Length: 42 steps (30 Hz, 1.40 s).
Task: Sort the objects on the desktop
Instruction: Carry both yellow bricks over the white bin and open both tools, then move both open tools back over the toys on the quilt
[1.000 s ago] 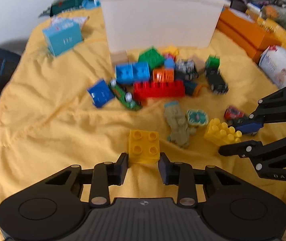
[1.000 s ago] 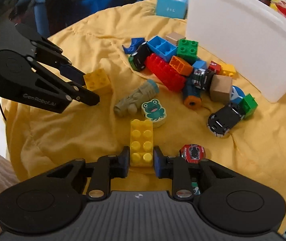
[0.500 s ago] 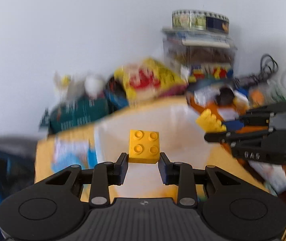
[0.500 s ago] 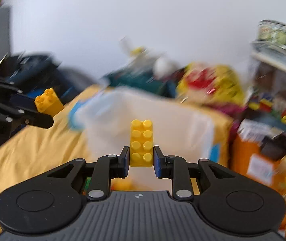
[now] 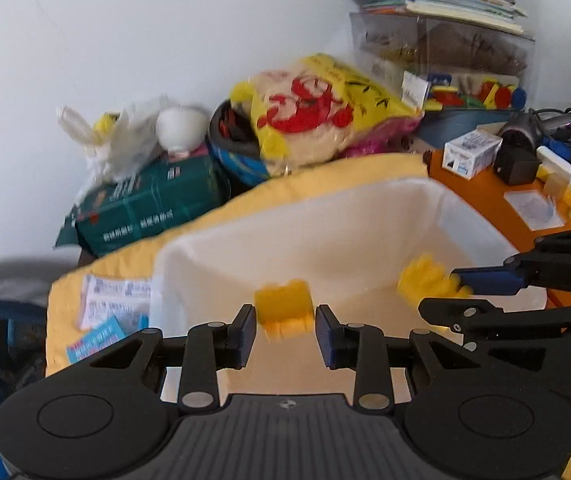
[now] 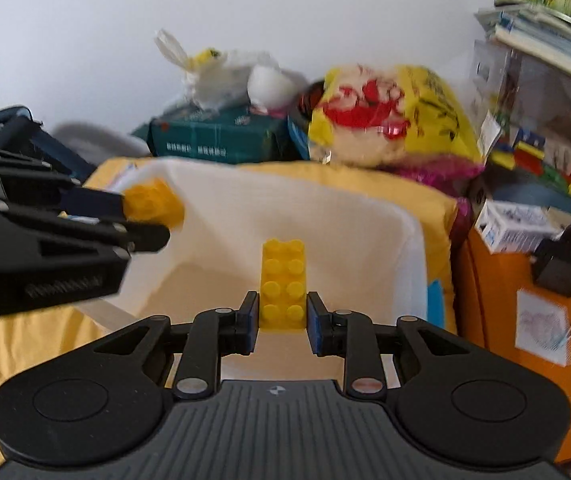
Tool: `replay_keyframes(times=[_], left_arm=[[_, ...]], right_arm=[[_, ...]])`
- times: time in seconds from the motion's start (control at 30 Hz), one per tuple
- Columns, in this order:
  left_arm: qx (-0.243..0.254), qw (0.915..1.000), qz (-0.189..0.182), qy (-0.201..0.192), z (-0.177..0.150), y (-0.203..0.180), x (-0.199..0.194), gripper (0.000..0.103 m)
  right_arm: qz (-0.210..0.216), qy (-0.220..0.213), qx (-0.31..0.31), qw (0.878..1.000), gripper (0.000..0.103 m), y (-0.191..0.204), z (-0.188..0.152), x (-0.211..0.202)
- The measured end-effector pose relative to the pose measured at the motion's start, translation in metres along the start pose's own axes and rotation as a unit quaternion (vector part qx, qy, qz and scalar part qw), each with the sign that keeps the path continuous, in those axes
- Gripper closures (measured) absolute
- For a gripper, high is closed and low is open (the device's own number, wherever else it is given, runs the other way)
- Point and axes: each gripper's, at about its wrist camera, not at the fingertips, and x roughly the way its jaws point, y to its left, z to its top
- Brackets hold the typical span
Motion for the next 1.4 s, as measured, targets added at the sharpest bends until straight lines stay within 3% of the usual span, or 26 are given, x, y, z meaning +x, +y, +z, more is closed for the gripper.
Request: replay_keyframes(times=[0.17,0.3,0.37,0.5,0.73,0.83,0.97,1.07,1.23,1.33,1.4], left_arm=[[-0.012,0.9997,-0.009,-0.019,-0.004,0.007,-0.024,0.059],[-0.018,0.9992,-0.012,-0.034,-0.01,0.007,-0.053,0.034],[-0.02,0.999,-0.014,-0.037,-0.019,0.008,-0.066,0.03],[-0.027,0.9996,-0.002,0.009,-0.05,0.005,-0.081,0.026],[-0.072,0.9923,-0.011,0.1,-0.12,-0.002,-0.076,0.026],[-0.078,0.9912,-0.028,0.102,-0.151,-0.006,-0.076,0.026],[-0.074,0.993,-0.023,0.089,-0.173,-0.018,-0.08,0.026],[-0.06,0.9943,-0.032,0.083,-0.182,-0.028,-0.084,0.026],[-0.033,0.9956,-0.043,0.077,-0.2,-0.047,-0.089,0.026],[-0.034,0.9936,-0.061,0.089,-0.209,-0.05,-0.084,0.033],[-0.029,0.9931,-0.061,0.096,-0.213,-0.053,-0.08,0.05]], right_arm=[[0.005,-0.014,-0.006,1.0,0.071,0.001,0.001,-0.009],[0.018,-0.037,-0.007,0.999,0.061,-0.002,-0.001,-0.028],[0.03,-0.046,-0.012,0.998,0.06,-0.003,-0.006,-0.039],[0.055,-0.049,-0.014,0.997,0.054,-0.006,-0.022,-0.06],[0.101,-0.038,-0.026,0.994,0.052,0.006,-0.063,-0.081],[0.108,-0.041,-0.041,0.992,0.048,0.016,-0.083,-0.083],[0.093,-0.037,-0.089,0.991,0.048,0.034,-0.106,-0.081],[0.087,-0.005,-0.12,0.989,0.044,0.046,-0.123,-0.081],[0.098,0.054,-0.102,0.988,0.045,0.045,-0.15,-0.074],[0.11,0.073,-0.093,0.987,0.047,0.046,-0.16,-0.072],[0.112,0.077,-0.107,0.985,0.051,0.051,-0.167,-0.07]])
